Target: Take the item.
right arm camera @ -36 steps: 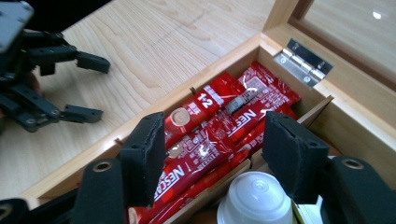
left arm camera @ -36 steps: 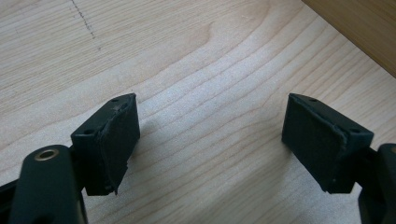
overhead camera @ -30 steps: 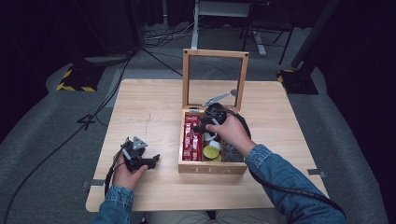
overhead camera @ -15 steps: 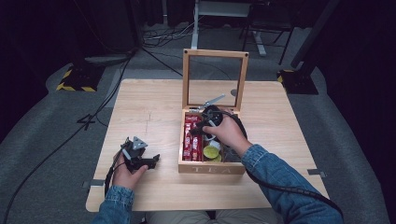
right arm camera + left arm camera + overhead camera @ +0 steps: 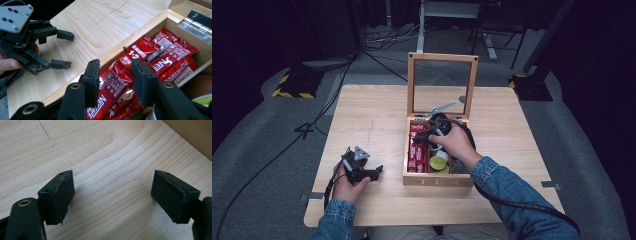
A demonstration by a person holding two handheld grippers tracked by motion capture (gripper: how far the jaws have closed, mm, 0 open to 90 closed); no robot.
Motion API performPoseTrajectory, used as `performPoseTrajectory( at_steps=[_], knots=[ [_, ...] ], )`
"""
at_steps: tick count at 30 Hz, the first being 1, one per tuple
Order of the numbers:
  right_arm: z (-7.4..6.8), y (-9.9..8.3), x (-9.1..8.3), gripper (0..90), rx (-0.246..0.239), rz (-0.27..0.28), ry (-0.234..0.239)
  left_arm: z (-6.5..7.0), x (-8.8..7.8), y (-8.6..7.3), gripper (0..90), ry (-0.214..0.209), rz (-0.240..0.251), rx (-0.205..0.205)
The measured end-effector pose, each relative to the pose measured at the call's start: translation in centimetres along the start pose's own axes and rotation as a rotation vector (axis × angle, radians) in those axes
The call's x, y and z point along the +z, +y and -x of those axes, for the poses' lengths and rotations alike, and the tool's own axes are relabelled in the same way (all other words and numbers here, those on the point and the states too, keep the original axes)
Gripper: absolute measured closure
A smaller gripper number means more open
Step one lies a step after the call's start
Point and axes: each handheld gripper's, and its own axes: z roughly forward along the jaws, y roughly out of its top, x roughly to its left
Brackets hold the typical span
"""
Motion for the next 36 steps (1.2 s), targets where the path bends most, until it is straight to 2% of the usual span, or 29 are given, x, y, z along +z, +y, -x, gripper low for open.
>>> performPoseTrajectory(
  at_steps=[4,7,20,21,22,25,27,36],
  knots=[
    [0.1,-0.1,0.2,60.4,0.004,-0.001,0.003,0.0,0.0,0.0,19.3,0.0,-0.001,0.002],
    [0.4,-0.3,0.3,63.3,0.033,-0.013,0.015,0.0,0.0,0.0,19.2,0.0,-0.002,0.002],
    [-0.2,-0.7,0.4,66.1,0.023,-0.01,-0.01,0.0,0.0,0.0,18.7,0.001,-0.004,0.006],
    [-0.2,-0.7,0.3,74.0,0.016,-0.01,-0.012,0.0,0.0,0.1,18.6,0.001,-0.004,0.006],
    [-0.2,-0.6,0.2,77.3,0.018,-0.011,-0.006,0.0,0.0,0.1,18.7,0.001,-0.003,0.006],
    [-0.3,-0.4,0.0,82.6,0.008,-0.009,-0.002,0.0,0.0,0.1,18.6,0.001,-0.004,0.006],
    [-0.6,-0.3,-0.2,89.3,0.001,-0.009,0.0,0.0,0.0,0.1,18.5,0.001,-0.004,0.007],
    [-1.5,0.4,-0.9,90.0,-0.006,-0.005,0.021,0.0,0.0,0.1,18.6,0.001,-0.004,0.007]
  ],
)
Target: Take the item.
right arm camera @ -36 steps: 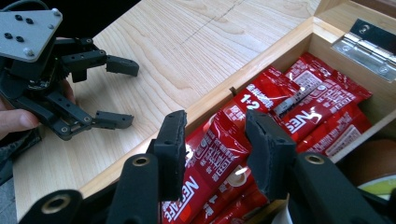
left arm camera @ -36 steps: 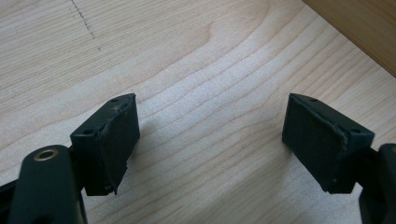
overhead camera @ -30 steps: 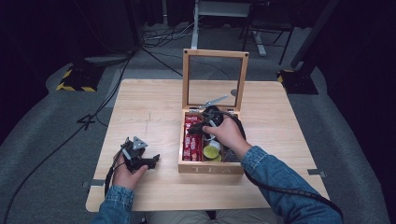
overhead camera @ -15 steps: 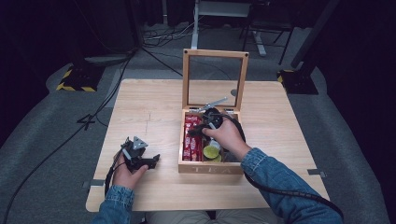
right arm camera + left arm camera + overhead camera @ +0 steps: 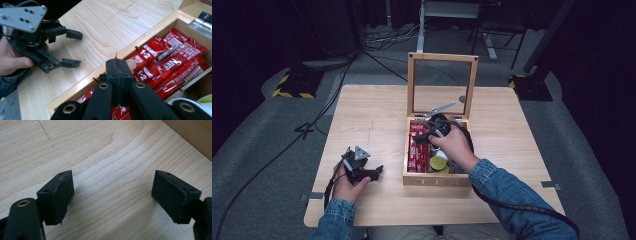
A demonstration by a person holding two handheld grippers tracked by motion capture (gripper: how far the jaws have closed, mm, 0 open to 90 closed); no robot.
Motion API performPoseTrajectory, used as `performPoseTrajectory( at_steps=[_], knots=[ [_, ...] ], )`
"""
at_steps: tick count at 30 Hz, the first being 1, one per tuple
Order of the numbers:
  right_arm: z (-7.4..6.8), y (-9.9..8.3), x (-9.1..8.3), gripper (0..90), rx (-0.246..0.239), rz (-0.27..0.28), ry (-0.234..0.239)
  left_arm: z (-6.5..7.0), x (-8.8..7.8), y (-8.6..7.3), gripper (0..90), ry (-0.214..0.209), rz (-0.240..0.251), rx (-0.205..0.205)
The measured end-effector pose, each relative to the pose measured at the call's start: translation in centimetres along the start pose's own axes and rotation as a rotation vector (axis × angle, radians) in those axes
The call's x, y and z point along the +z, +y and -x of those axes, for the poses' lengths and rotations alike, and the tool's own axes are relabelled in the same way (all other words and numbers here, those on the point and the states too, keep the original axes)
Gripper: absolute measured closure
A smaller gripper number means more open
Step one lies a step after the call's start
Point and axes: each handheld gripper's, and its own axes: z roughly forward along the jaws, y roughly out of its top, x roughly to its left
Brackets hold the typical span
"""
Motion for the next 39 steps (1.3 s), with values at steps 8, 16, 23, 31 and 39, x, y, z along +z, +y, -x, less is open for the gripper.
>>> performPoseTrajectory(
  at_steps=[8,16,23,31,39],
  knots=[
    [-0.5,1.2,-2.0,90.0,0.002,0.043,-0.006,0.0,0.0,0.0,18.5,0.0,0.0,0.0],
    [-0.4,2.2,-4.1,90.0,0.005,0.099,-0.018,0.0,0.1,0.1,17.4,-0.001,-0.003,-0.005],
    [-0.5,2.9,-6.1,90.0,0.002,0.133,-0.029,0.0,0.2,0.2,15.6,-0.005,-0.005,0.002],
    [0.0,3.1,-9.9,90.0,0.0,0.177,-0.081,0.0,0.3,0.3,14.8,-0.005,-0.007,-0.001],
    [1.4,2.2,-14.4,90.0,0.025,0.226,-0.157,0.0,0.4,0.3,13.9,-0.007,-0.01,0.008]
  ],
)
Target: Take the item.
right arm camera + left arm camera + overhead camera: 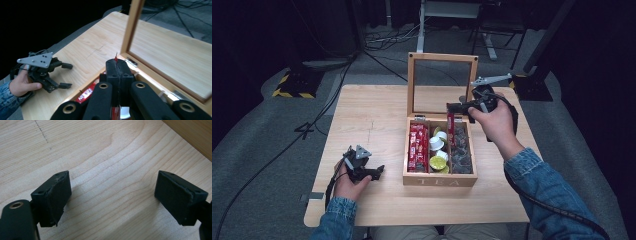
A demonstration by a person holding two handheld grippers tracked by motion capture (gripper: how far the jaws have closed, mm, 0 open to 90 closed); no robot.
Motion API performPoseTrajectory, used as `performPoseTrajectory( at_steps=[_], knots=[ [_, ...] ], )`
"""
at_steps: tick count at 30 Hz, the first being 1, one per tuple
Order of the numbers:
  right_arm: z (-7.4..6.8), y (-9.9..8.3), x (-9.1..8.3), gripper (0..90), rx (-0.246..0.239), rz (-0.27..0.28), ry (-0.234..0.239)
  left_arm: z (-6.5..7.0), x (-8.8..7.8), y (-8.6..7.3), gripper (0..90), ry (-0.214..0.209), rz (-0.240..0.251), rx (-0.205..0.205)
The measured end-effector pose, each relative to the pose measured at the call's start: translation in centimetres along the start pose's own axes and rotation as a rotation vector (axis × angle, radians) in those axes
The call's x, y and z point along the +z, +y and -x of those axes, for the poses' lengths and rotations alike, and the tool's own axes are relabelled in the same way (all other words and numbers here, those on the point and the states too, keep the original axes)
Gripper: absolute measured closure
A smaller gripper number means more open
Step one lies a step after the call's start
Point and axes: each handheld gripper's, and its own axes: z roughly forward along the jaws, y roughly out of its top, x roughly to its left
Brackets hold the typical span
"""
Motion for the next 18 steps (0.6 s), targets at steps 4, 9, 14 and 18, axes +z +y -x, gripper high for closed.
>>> performPoseTrajectory(
  at_steps=[4,9,14,18],
  knots=[
    [1.0,-0.3,-1.6,90.0,0.018,0.011,-0.03,0.0,0.0,0.0,13.7,0.0,-0.001,-0.001],
    [2.3,-0.9,-3.2,90.0,0.044,0.019,-0.071,0.0,0.0,0.0,13.3,0.001,0.0,-0.002],
    [3.4,-1.5,-4.4,90.0,0.059,0.025,-0.104,0.0,0.0,0.0,13.2,-0.001,-0.002,-0.002],
    [4.6,-2.0,-5.7,90.0,0.078,0.027,-0.141,0.0,0.0,0.0,13.2,0.001,0.0,-0.002]
  ],
)
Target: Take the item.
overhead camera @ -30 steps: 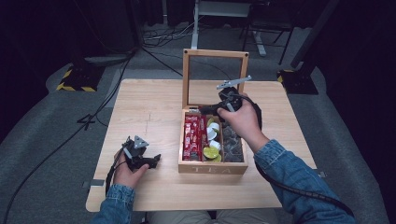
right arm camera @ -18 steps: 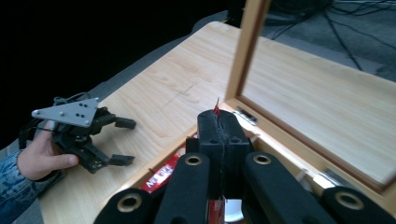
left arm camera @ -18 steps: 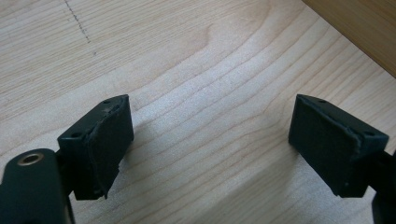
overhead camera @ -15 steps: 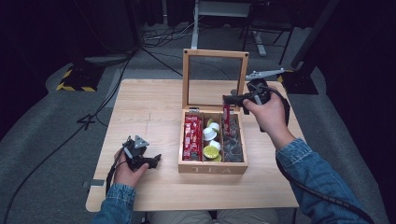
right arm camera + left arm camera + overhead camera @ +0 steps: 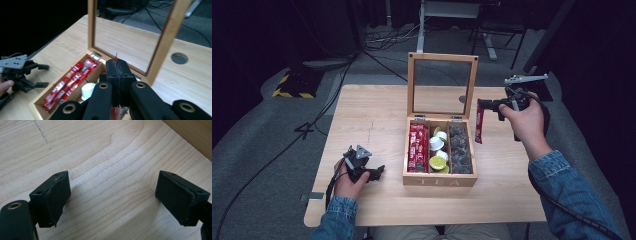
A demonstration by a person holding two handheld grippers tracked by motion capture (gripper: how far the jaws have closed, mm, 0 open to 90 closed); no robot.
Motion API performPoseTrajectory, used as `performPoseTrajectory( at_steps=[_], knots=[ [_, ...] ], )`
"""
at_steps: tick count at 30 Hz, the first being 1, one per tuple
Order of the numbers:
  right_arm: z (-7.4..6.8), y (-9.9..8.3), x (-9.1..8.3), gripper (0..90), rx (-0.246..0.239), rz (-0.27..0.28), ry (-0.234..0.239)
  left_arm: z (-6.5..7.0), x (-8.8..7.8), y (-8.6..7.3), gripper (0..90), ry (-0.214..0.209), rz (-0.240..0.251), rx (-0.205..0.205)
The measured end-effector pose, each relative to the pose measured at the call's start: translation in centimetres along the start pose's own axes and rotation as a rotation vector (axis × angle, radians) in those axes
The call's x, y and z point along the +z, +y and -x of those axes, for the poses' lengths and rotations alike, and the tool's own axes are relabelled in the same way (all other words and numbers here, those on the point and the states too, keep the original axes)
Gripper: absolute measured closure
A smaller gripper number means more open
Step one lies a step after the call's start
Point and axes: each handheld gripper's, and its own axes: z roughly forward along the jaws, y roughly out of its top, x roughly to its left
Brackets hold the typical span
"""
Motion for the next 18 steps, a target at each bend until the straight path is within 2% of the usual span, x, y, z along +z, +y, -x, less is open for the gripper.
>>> performPoseTrajectory(
  at_steps=[10,18],
  knots=[
    [2.4,-0.9,-1.3,90.0,0.041,0.004,-0.05,0.0,0.0,0.0,13.2,-0.002,-0.002,0.0],
    [3.6,-1.4,-1.5,90.0,0.035,-0.012,-0.089,0.0,0.0,0.0,13.2,-0.002,-0.002,0.001]
  ],
)
